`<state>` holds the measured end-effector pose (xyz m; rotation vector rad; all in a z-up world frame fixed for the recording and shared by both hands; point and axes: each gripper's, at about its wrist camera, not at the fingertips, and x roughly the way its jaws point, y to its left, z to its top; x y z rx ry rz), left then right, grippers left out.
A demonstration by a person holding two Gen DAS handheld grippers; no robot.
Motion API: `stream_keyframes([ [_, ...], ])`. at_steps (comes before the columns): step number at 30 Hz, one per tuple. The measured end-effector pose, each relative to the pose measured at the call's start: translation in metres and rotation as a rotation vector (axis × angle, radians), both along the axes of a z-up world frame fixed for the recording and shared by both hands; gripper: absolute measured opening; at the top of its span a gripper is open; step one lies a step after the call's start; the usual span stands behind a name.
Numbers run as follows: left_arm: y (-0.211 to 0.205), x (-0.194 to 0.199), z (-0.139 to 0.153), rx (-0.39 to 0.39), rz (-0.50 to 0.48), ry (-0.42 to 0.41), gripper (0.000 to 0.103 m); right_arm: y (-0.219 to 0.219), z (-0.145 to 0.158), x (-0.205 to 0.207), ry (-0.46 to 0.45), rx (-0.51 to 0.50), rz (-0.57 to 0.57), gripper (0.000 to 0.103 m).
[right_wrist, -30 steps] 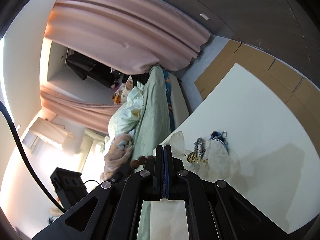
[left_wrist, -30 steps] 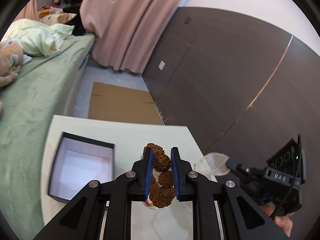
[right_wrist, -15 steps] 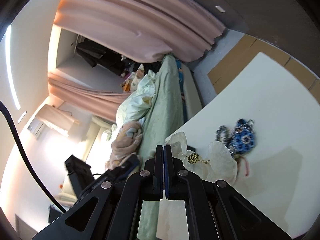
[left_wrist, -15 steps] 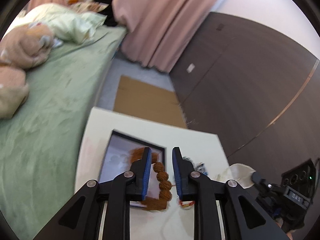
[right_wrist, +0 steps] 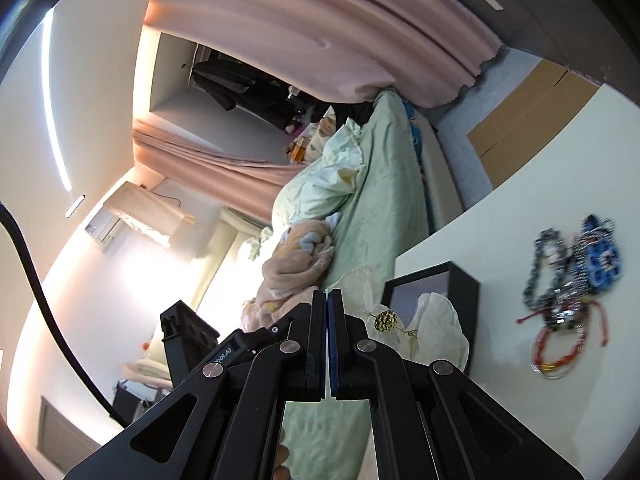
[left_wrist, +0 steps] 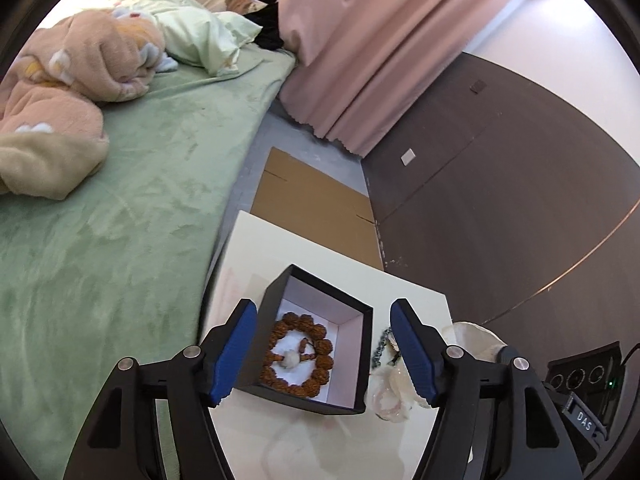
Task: Organize jewelry
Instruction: 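Open the left tool to release the bracelet and withdraw from the box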
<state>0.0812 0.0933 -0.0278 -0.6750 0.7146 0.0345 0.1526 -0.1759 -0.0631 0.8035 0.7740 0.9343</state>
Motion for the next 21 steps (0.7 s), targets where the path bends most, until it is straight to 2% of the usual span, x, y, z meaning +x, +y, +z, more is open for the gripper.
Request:
stream_keyframes([
  [11, 0.017, -0.002, 0.006, -0.008, 0.021, -0.016, 0.070, 0.044, -0.012, 0.009, 0.014, -0.025, 0.009, 0.003],
  [12, 0.017, -0.001, 0.006, -0.010, 0.019, -0.020, 0.072, 0.048, -0.013, 0.011, 0.023, -0.044, 0.006, 0.007],
  [13, 0.017, 0.000, 0.007, -0.013, 0.015, -0.026, 0.075, 0.053, -0.015, 0.013, 0.043, -0.069, 0.014, 0.029],
  [14, 0.017, 0.000, 0.008, -0.016, 0.014, -0.030, 0.084, 0.058, -0.021, 0.018, 0.082, -0.100, 0.032, 0.047],
  [15, 0.017, 0.000, 0.009, -0.018, 0.012, -0.042, 0.092, 0.059, -0.023, 0.021, 0.106, -0.114, 0.032, 0.070],
  [17, 0.016, 0.001, 0.011, -0.015, 0.005, -0.057, 0.095, 0.052, -0.027, 0.023, 0.123, -0.124, -0.017, 0.071],
  [21, 0.011, 0.006, 0.012, -0.008, -0.013, -0.054, 0.095, 0.035, -0.028, 0.027, 0.154, -0.133, -0.041, 0.071],
])
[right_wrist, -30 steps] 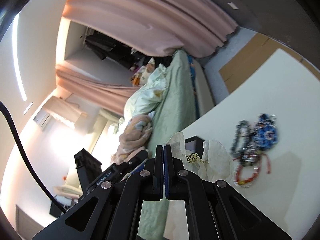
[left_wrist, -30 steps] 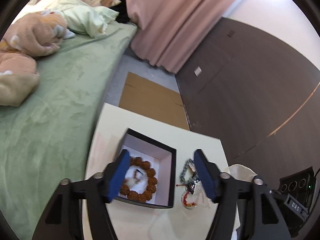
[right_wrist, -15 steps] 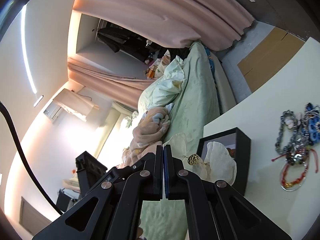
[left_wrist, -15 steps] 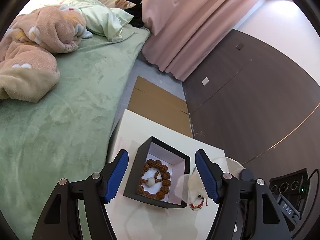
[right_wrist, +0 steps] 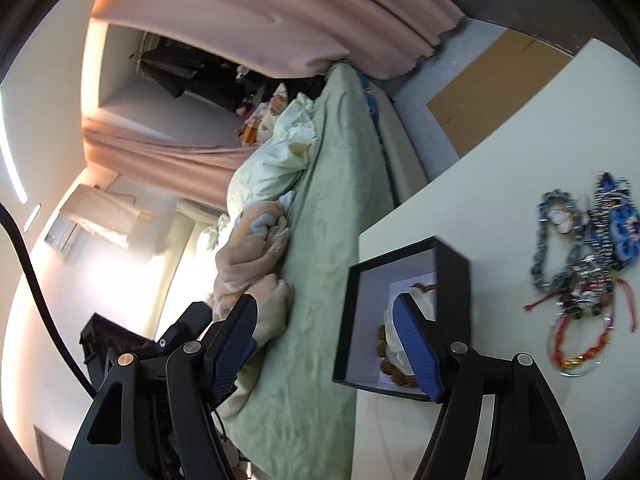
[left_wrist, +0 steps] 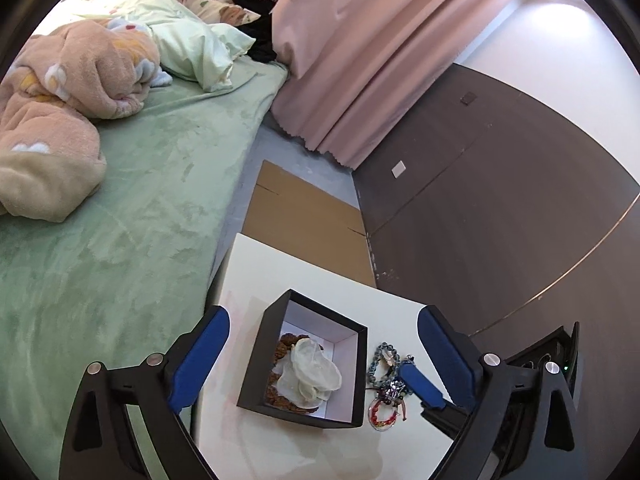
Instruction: Organize jewelry
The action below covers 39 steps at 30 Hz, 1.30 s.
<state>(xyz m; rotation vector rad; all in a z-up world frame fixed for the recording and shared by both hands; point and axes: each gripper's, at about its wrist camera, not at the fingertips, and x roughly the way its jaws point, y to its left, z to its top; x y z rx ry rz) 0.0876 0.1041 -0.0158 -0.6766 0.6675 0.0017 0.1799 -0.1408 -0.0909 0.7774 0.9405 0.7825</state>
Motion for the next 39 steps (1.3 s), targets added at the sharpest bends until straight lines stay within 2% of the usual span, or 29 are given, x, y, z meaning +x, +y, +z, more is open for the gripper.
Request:
stream_keyframes([
  [4, -0.006, 0.005, -0.003, -0.008, -0.020, 0.009, 0.095, -0.024, 0.004, -0.002, 0.006, -0.029, -0.055, 0.071],
  [12, -0.038, 0.008, -0.001, 0.042, -0.077, -0.013, 0.095, -0.079, 0.019, -0.010, -0.021, -0.106, -0.155, 0.071],
  [23, -0.086, 0.012, -0.005, 0.099, -0.159, -0.017, 0.094, -0.126, 0.016, -0.016, 0.025, -0.181, -0.228, 0.071],
  [35, -0.151, 0.030, -0.023, 0.220, -0.287, 0.040, 0.069, -0.164, -0.006, -0.018, 0.163, -0.255, -0.322, 0.071],
  [39, -0.166, 0.038, -0.029, 0.258, -0.323, 0.056, 0.059, -0.169, -0.016, -0.014, 0.212, -0.236, -0.337, 0.071],
])
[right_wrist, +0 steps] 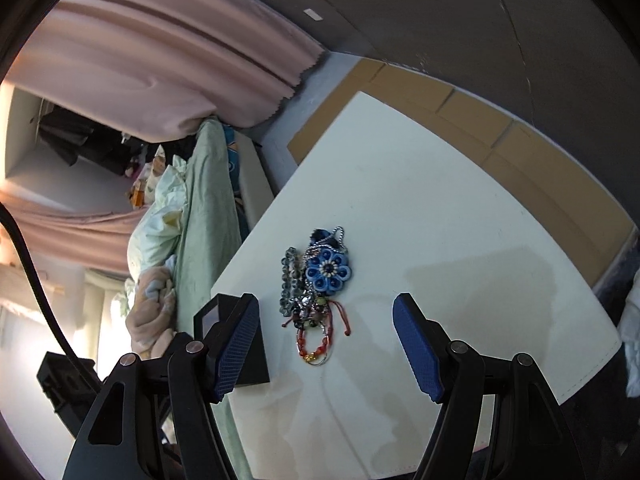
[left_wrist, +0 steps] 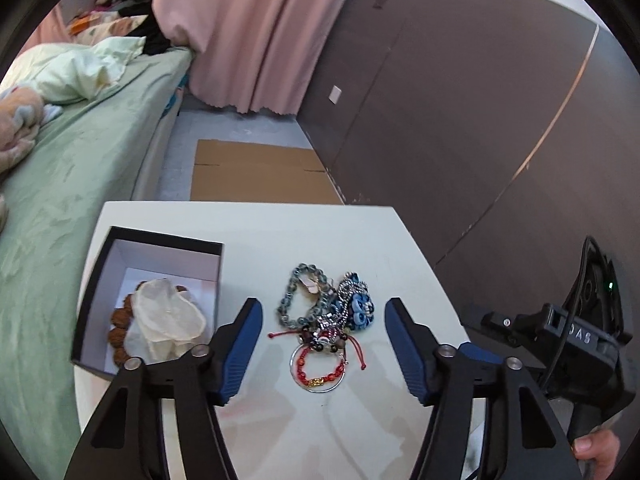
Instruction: Organize jewelry
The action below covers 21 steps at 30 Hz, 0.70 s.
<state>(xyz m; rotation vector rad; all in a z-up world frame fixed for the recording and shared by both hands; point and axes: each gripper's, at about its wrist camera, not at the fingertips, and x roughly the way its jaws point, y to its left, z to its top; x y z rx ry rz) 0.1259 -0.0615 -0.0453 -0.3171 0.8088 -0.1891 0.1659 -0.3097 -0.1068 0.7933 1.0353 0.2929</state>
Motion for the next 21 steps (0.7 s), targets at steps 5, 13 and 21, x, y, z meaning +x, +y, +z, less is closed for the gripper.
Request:
stream_keyframes([
  [5, -0.016, 0.013, -0.011, 0.044, -0.042, 0.026, 0.050, -0.006, -0.011, 0.004, 0.046, 0.017, -0.038, 0.071],
  [13, -0.038, 0.040, -0.036, 0.132, -0.101, 0.075, 0.034, -0.010, -0.010, 0.014, 0.056, 0.007, -0.055, 0.071],
  [21, -0.049, 0.063, -0.058, 0.171, -0.132, 0.113, 0.028, -0.012, -0.021, 0.027, 0.115, -0.005, -0.047, 0.071],
])
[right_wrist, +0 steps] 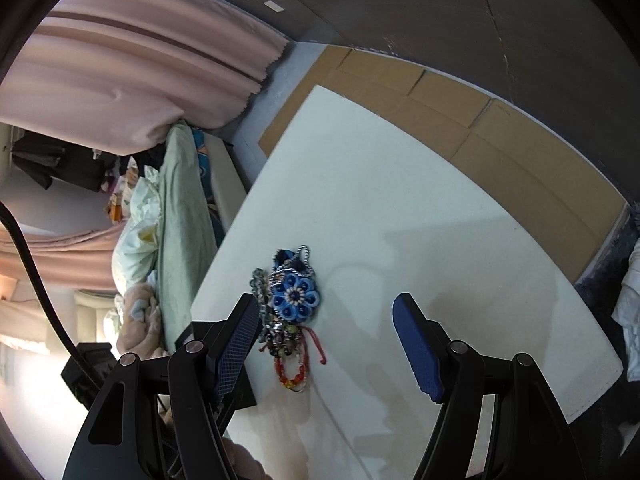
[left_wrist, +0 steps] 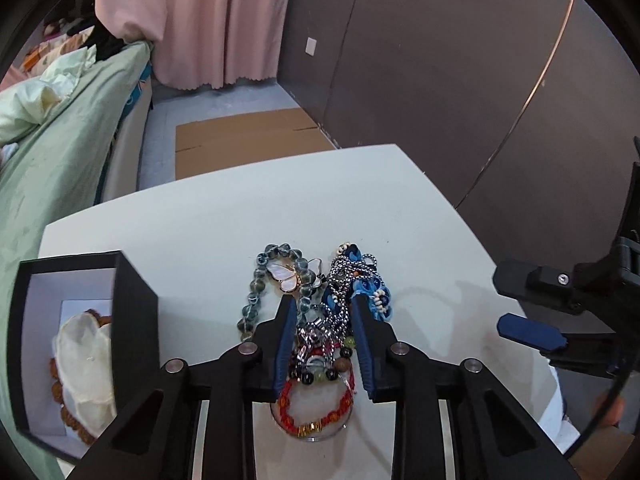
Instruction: Organize jewelry
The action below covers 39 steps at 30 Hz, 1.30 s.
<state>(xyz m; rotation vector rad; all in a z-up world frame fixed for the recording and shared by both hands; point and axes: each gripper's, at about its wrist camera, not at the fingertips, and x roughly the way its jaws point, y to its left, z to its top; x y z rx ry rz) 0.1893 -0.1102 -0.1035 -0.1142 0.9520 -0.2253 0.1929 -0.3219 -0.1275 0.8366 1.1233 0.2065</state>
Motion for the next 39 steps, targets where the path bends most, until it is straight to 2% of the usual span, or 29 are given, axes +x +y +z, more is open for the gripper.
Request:
stream_keyframes([
  [6, 0.001, 0.014, -0.014, 0.021, 0.035, 0.019, 0.026, 0.002, -0.005, 0.006, 0.031, 0.005, 0.014, 0.071],
  [11, 0.002, 0.017, -0.016, -0.001, 0.042, 0.027, 0.009, 0.007, -0.007, 0.008, 0.038, 0.021, 0.041, 0.071],
  [17, 0.006, 0.007, -0.001, -0.039, 0.038, -0.006, 0.009, 0.013, -0.008, 0.010, 0.036, 0.007, 0.084, 0.071],
  [23, 0.025, -0.005, 0.021, -0.113, 0.057, -0.041, 0.009, 0.026, -0.006, 0.016, 0.014, -0.018, 0.122, 0.069],
  [31, 0.052, -0.016, 0.039, -0.193, 0.093, -0.065, 0.009, 0.056, -0.010, 0.027, -0.023, -0.046, 0.204, 0.053],
  [39, 0.071, -0.025, 0.052, -0.254, 0.100, -0.088, 0.009, 0.073, -0.007, 0.032, -0.049, -0.199, 0.224, 0.051],
])
